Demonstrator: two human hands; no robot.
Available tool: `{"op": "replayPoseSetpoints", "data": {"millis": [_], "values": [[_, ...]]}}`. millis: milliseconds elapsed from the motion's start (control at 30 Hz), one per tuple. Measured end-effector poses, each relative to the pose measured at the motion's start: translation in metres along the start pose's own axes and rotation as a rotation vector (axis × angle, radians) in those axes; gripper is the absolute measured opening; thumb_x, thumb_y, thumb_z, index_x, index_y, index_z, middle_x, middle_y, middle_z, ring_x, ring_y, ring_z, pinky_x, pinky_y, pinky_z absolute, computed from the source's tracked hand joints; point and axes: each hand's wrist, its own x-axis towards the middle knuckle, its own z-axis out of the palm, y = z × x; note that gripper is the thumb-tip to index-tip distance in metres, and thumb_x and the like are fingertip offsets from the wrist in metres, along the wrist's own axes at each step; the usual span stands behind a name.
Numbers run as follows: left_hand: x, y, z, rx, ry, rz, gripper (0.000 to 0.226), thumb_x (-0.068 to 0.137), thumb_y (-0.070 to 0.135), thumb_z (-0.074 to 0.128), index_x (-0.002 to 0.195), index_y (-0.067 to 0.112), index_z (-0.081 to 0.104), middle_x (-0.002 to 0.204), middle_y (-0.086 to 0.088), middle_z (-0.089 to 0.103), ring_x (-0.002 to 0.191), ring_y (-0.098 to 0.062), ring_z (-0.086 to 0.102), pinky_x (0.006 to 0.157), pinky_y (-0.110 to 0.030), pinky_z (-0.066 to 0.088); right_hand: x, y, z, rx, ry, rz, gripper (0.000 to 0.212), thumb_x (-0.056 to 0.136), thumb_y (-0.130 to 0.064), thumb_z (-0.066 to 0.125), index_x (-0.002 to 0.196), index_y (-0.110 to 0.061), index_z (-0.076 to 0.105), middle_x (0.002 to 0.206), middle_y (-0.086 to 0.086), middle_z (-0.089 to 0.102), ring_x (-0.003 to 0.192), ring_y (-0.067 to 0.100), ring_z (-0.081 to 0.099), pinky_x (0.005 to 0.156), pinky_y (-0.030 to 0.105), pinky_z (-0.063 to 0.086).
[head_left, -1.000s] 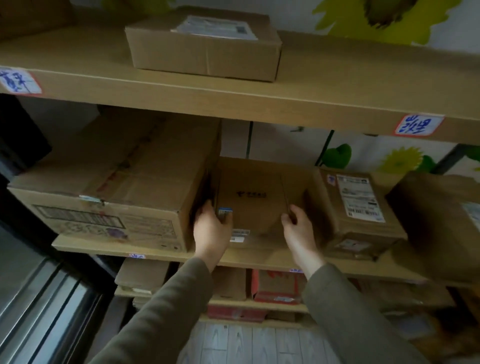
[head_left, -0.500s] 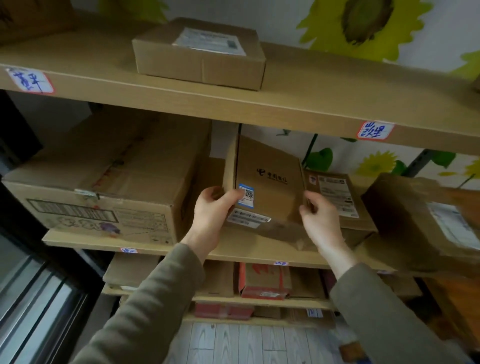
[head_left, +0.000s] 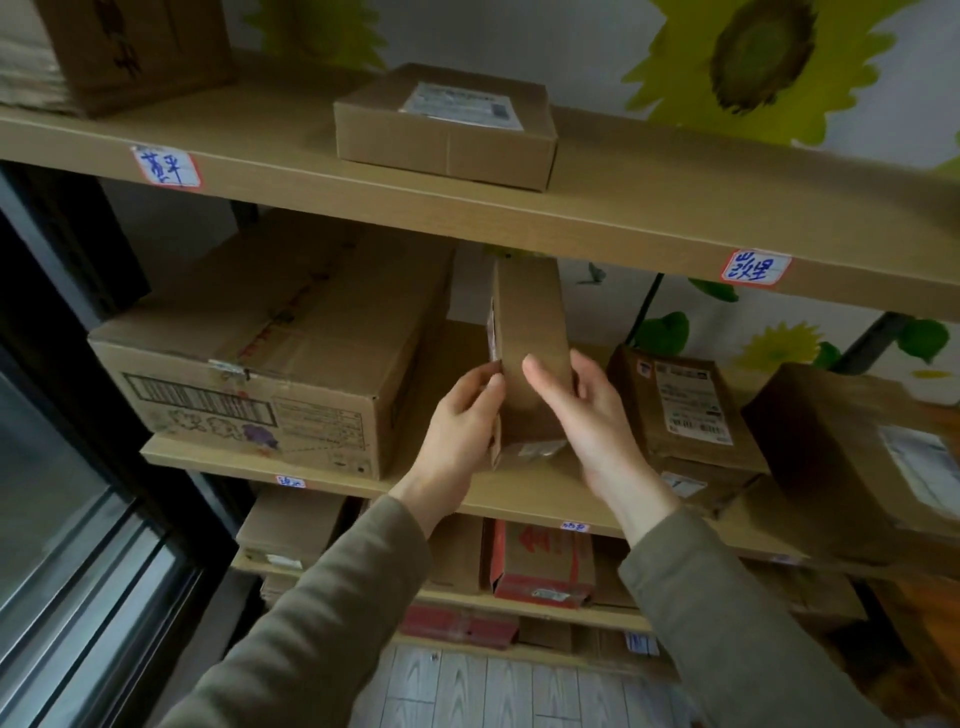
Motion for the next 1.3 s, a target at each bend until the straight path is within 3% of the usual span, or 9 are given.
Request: {"op": "replayPoseSetpoints", "data": {"millis": [133,233,400,467,567,733,967,1133,1300], "values": [[-0.004,0.0,0.003,0.208,-0.042,0.147,0.037,0.098,0.003,0.036,0.129,0.013,0.051,0.113,-0.001,0.061,0.098,-0.007,0.059,0.077,-0.006,0.048,0.003,-0.002,-0.006,-0.079,0.072,-0.071,0.054,0.07,-0.032,0.079,0.116,-0.02,0.053,0.099,-0.012,0.065,0.088,-0.005,0.06,0.066,0.006,0.047],[-0.002,-0.002,0.005,0.271,-0.085,0.2,0.038,0.097,0.001,0.037,0.13,0.012,0.051,0.127,-0.003,0.055,0.121,-0.012,0.05,0.097,-0.015,0.043,0.005,0.005,-0.013,-0.05,0.175,-0.061,0.047,0.073,-0.02,0.077,0.115,-0.016,0.054,0.095,-0.01,0.065,0.083,-0.002,0.061,0.06,0.006,0.048],[0.011,0.0,-0.007,0.273,0.172,0.142,0.048,0.094,0.011,0.051,0.14,0.011,0.037,0.136,-0.002,0.048,0.123,-0.009,0.045,0.092,-0.012,0.041,0.004,0.015,-0.04,0.263,0.234,0.094,0.033,0.079,-0.017,0.066,0.111,-0.016,0.058,0.107,0.007,0.066,0.103,0.024,0.062,0.096,0.042,0.048],[0.016,-0.003,-0.016,0.258,0.196,-0.01,0.057,0.093,0.022,0.054,0.144,0.013,0.03,0.14,-0.002,0.045,0.127,-0.016,0.044,0.101,-0.024,0.037,-0.002,0.018,-0.05,0.376,0.181,0.134,0.027,0.079,-0.018,0.063,0.106,-0.016,0.058,0.106,0.009,0.065,0.1,0.023,0.062,0.089,0.041,0.05],[0.017,-0.01,-0.019,0.07,0.102,-0.177,0.046,0.092,0.028,0.056,0.133,0.01,0.046,0.119,-0.004,0.062,0.11,-0.019,0.059,0.098,-0.035,0.046,-0.011,0.027,-0.058,0.48,0.097,0.157,0.029,0.072,-0.024,0.061,0.1,-0.016,0.06,0.105,0.009,0.065,0.1,0.023,0.062,0.079,0.033,0.05],[0.014,-0.014,-0.017,-0.043,0.075,-0.158,0.025,0.091,0.023,0.057,0.114,0.015,0.054,0.102,-0.002,0.067,0.098,-0.015,0.063,0.092,-0.034,0.051,-0.011,0.035,-0.061,0.479,0.126,0.15,0.015,0.09,-0.014,0.046,0.091,-0.021,0.06,0.094,0.003,0.065,0.094,0.019,0.059,0.071,0.031,0.047],[0.008,-0.014,-0.015,-0.073,0.138,-0.174,0.033,0.087,0.021,0.062,0.117,0.013,0.05,0.104,-0.004,0.065,0.095,-0.017,0.063,0.086,-0.033,0.052,-0.007,0.041,-0.069,0.353,0.084,0.098,0.015,0.089,-0.018,0.05,0.099,-0.018,0.062,0.093,0.001,0.067,0.096,0.019,0.059,0.07,0.03,0.049],[-0.005,-0.018,-0.025,-0.093,0.113,-0.189,0.047,0.083,0.022,0.066,0.124,0.012,0.046,0.107,-0.007,0.063,0.096,-0.02,0.062,0.085,-0.036,0.053,-0.019,0.042,-0.07,0.292,0.067,0.076,0.063,0.066,-0.034,0.058,0.126,-0.016,0.053,0.109,0.006,0.065,0.103,0.022,0.058,0.072,0.036,0.05],[-0.008,-0.013,-0.039,-0.089,0.001,-0.214,0.055,0.084,0.038,0.062,0.13,0.016,0.043,0.114,-0.006,0.06,0.102,-0.023,0.06,0.085,-0.039,0.051,-0.046,0.04,-0.065,0.393,0.118,0.135,0.027,0.091,-0.017,0.039,0.103,-0.017,0.063,0.097,0.008,0.069,0.099,0.024,0.06,0.077,0.036,0.049]]}}
